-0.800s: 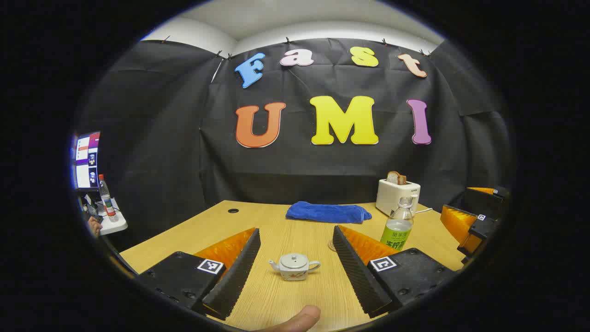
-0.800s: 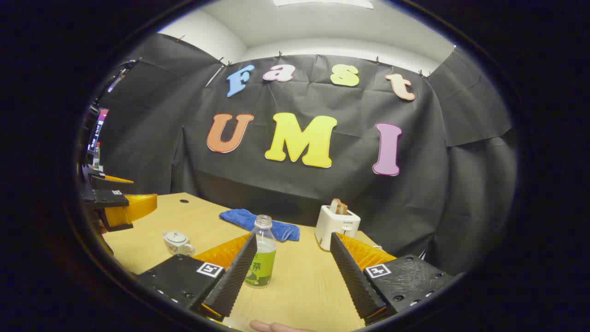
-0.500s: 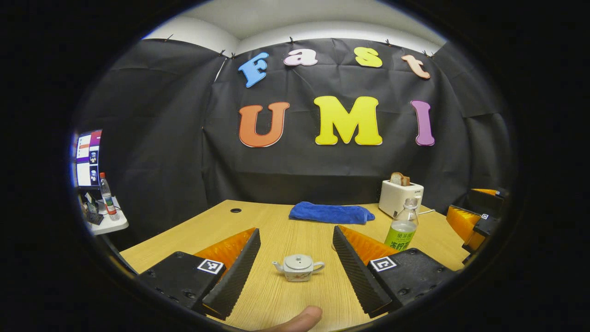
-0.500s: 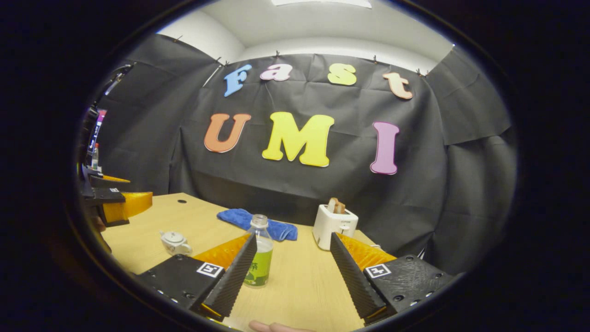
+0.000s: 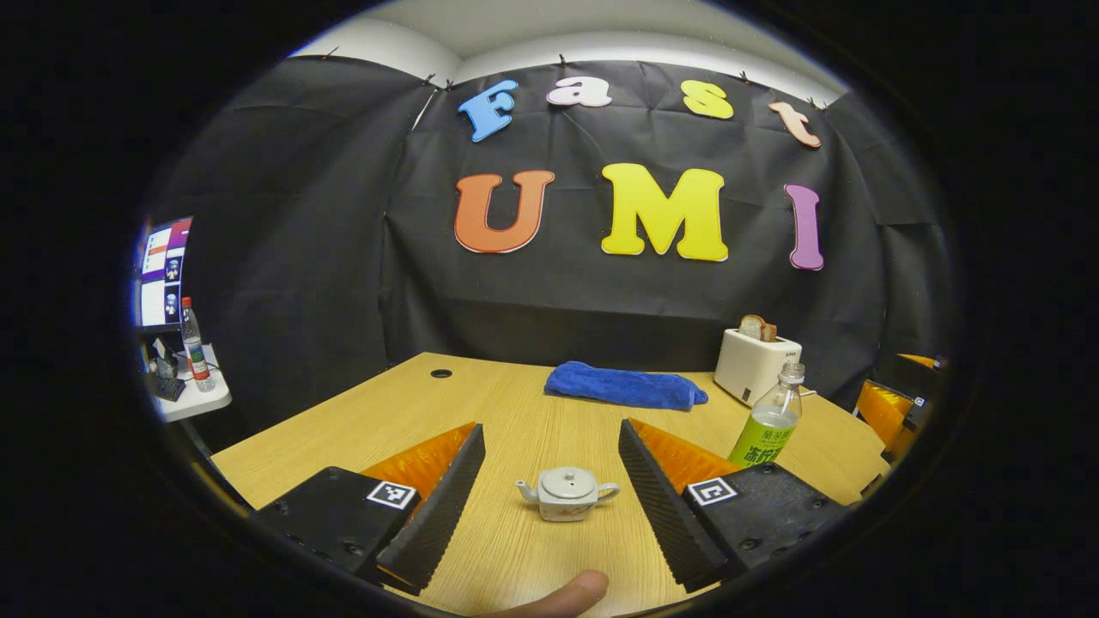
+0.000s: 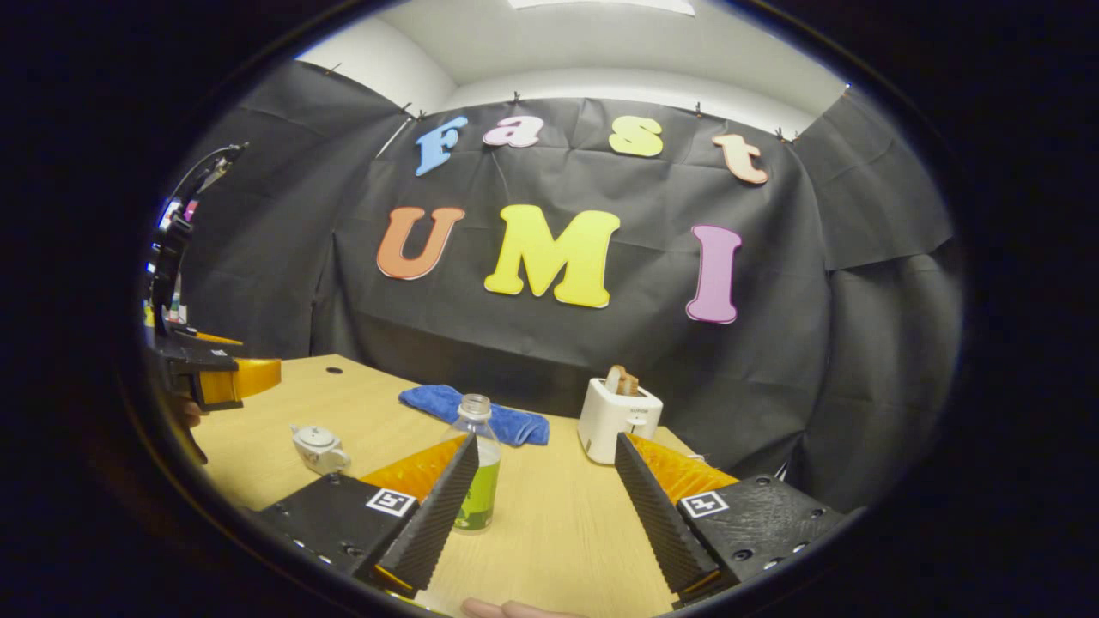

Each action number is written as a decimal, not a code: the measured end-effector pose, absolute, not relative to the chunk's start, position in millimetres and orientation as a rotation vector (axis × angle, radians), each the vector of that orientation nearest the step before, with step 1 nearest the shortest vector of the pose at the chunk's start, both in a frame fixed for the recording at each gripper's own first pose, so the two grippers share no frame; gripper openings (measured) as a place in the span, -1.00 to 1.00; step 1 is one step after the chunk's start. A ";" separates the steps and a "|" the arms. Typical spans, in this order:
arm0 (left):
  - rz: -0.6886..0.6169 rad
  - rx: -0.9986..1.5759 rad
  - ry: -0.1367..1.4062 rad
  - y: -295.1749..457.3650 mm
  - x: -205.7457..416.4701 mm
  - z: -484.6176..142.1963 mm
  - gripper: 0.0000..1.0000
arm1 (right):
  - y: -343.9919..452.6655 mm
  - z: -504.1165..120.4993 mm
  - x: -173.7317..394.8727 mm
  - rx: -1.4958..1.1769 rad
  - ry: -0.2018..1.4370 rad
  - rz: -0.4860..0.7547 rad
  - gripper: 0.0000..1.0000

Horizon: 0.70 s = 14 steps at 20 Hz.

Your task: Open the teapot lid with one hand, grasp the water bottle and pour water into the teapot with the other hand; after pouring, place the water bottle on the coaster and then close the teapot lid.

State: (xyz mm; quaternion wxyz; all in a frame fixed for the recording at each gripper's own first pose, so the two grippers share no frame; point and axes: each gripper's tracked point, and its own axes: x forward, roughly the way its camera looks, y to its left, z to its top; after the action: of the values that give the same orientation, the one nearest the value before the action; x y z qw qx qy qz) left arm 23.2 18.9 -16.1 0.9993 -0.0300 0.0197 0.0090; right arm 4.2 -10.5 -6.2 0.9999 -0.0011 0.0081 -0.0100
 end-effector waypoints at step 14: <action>-0.020 -0.032 0.049 2.7 90.3 -74.4 0.98 | -24.3 -28.5 20.4 0.002 0.077 -0.060 0.92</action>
State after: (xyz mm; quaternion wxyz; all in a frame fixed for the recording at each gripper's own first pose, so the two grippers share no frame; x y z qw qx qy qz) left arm 90.3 2.7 -74.4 0.9995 -0.0162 0.0245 -0.0098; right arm 20.4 -24.3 -28.5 0.9988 0.0012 0.0382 -0.0298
